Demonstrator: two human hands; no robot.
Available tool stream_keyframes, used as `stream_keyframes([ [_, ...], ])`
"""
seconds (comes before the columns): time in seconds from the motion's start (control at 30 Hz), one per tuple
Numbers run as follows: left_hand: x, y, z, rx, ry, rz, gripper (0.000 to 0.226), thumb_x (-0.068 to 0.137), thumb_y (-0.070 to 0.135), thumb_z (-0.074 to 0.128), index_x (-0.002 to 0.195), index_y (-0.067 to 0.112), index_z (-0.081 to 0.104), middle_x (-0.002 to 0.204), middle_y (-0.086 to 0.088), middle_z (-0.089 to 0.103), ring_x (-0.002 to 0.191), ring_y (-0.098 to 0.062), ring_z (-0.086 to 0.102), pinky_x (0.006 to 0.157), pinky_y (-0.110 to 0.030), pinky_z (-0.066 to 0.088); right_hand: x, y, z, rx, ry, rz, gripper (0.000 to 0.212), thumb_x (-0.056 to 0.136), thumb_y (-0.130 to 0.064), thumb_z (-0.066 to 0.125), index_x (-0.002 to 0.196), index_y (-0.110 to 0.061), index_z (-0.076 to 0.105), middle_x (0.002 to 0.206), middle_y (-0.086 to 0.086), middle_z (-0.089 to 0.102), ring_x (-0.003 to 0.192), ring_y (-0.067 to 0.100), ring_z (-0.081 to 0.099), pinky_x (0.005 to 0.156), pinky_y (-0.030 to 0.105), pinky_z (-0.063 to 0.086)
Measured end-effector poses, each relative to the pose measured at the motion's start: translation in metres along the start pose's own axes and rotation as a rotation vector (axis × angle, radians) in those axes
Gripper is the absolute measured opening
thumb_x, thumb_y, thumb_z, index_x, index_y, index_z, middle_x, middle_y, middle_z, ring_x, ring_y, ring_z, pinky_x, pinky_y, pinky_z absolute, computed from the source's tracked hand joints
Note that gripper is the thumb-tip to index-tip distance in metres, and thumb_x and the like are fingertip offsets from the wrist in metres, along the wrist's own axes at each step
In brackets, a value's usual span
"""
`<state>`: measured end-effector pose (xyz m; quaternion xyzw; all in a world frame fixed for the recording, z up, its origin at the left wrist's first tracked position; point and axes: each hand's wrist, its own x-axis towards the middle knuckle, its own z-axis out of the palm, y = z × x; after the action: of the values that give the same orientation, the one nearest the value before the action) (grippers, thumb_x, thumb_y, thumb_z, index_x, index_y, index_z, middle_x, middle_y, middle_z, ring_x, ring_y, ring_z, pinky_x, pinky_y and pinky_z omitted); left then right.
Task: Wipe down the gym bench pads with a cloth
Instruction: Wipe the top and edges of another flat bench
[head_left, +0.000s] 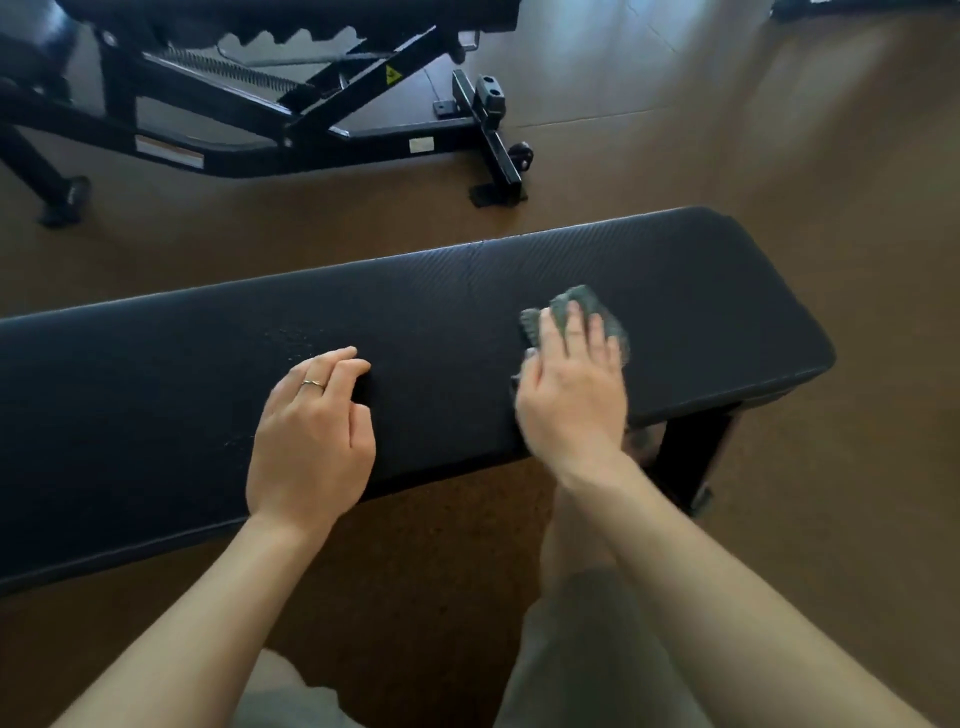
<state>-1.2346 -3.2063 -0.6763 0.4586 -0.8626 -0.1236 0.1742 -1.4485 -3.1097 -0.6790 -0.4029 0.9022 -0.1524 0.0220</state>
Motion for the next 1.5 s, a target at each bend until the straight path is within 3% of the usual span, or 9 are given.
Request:
stream_keyframes([
  [0.23,0.000,0.004,0.000,0.066,0.014,-0.006,0.040,0.095,0.005,0.055,0.134,0.012,0.061,0.143,-0.006,0.059,0.133,-0.027,0.054,0.111,-0.044,0.044,0.002,-0.018,-0.001,0.035,-0.244,-0.677,0.055,0.104,-0.037,0.029,0.158,-0.027,0.033,0.167,0.002,0.026,0.156,0.022,0.019,0.127,0.042,0.014],
  [0.37,0.001,0.005,0.001,0.081,0.021,-0.019,0.038,0.095,0.004,0.055,0.132,0.012,0.063,0.142,-0.005,0.060,0.132,-0.027,0.055,0.109,-0.042,0.045,0.105,0.047,-0.008,-0.039,-0.149,-0.312,0.059,0.103,-0.036,0.025,0.160,-0.024,0.029,0.168,0.005,0.021,0.156,0.024,0.018,0.127,0.040,0.009],
  [0.5,0.002,0.005,0.002,0.081,0.021,-0.005,0.038,0.094,0.002,0.057,0.131,0.012,0.063,0.142,-0.004,0.060,0.132,-0.027,0.055,0.109,-0.039,0.044,0.142,0.008,0.005,-0.058,-0.176,-0.135,0.057,0.108,-0.036,0.022,0.162,-0.019,0.019,0.170,0.009,0.009,0.157,0.030,0.007,0.127,0.046,0.002],
  [0.7,0.001,0.001,0.005,0.040,0.083,-0.016,0.040,0.094,0.011,0.043,0.127,0.009,0.065,0.137,-0.006,0.063,0.128,-0.025,0.056,0.108,-0.038,0.044,0.089,-0.115,0.036,0.002,-0.266,-0.530,0.056,0.107,-0.034,0.029,0.160,-0.021,0.024,0.170,0.005,0.013,0.157,0.028,0.008,0.126,0.045,0.001],
  [0.87,-0.002,0.002,-0.005,-0.008,0.159,-0.034,0.029,0.096,0.017,0.038,0.104,0.008,0.064,0.101,-0.007,0.066,0.093,-0.023,0.061,0.083,-0.040,0.052,0.068,-0.085,0.022,0.005,-0.327,-0.761,0.054,0.108,-0.034,0.030,0.161,-0.030,0.022,0.170,-0.002,0.014,0.157,0.018,0.008,0.127,0.037,0.003],
  [1.03,0.003,-0.052,-0.049,0.130,0.097,0.056,0.024,0.098,0.019,0.043,0.113,0.010,0.060,0.110,-0.008,0.065,0.101,-0.026,0.059,0.088,-0.040,0.045,0.117,-0.004,0.003,-0.055,-0.195,-0.201,0.055,0.109,-0.033,0.025,0.162,-0.023,0.018,0.171,0.003,0.010,0.157,0.022,0.009,0.127,0.037,0.004],
  [1.17,-0.009,-0.114,-0.059,0.094,-0.019,-0.143,0.035,0.099,0.016,0.049,0.132,0.007,0.054,0.140,-0.013,0.054,0.130,-0.032,0.047,0.111,-0.051,0.039,0.084,-0.063,0.023,-0.016,-0.126,0.081,0.056,0.108,-0.033,0.019,0.163,-0.021,0.015,0.171,0.007,0.005,0.157,0.029,0.004,0.127,0.045,0.000],
  [1.37,-0.019,-0.126,-0.059,0.096,-0.085,-0.086,0.044,0.100,0.021,0.048,0.143,0.010,0.048,0.153,-0.010,0.044,0.145,-0.028,0.037,0.123,-0.048,0.028,-0.067,-0.192,0.046,0.074,-0.198,-0.353,0.055,0.107,-0.035,0.025,0.161,-0.025,0.025,0.170,0.001,0.013,0.158,0.024,0.005,0.128,0.043,0.001],
  [1.5,-0.020,-0.132,-0.060,0.077,-0.092,-0.046,0.045,0.100,0.021,0.045,0.143,0.009,0.048,0.153,-0.010,0.044,0.145,-0.027,0.035,0.124,-0.046,0.027,-0.106,-0.167,0.030,0.037,-0.238,-0.528,0.053,0.107,-0.037,0.030,0.160,-0.032,0.026,0.168,-0.005,0.017,0.157,0.014,0.008,0.128,0.038,0.006],
])
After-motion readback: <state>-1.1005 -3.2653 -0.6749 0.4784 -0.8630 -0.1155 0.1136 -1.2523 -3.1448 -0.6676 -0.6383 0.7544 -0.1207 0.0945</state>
